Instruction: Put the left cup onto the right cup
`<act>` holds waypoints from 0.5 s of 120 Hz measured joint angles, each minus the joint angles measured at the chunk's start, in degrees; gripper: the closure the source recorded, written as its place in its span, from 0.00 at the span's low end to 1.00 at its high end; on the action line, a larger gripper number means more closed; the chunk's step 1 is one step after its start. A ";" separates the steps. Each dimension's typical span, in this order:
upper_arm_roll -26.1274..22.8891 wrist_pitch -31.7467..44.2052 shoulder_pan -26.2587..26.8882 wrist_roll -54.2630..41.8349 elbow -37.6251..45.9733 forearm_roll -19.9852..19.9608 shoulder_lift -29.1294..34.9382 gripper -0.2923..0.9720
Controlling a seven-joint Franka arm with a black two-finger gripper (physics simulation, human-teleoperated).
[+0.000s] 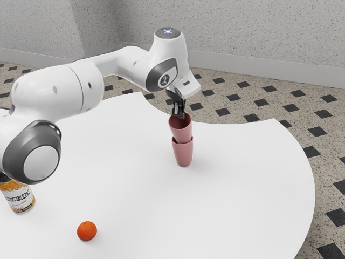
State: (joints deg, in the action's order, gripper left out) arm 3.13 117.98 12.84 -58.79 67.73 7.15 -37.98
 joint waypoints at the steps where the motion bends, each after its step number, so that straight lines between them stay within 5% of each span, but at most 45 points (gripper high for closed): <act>1: -0.01 -0.04 0.00 -0.01 0.01 -0.03 0.04 0.85; 39: 0.35 -1.86 -0.96 0.05 0.81 -3.73 0.32 0.85; 60: 0.46 -2.66 -1.79 -0.43 1.09 -4.26 0.06 0.55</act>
State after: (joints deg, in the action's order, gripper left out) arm 3.60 115.32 11.05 -59.23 68.82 2.88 -37.92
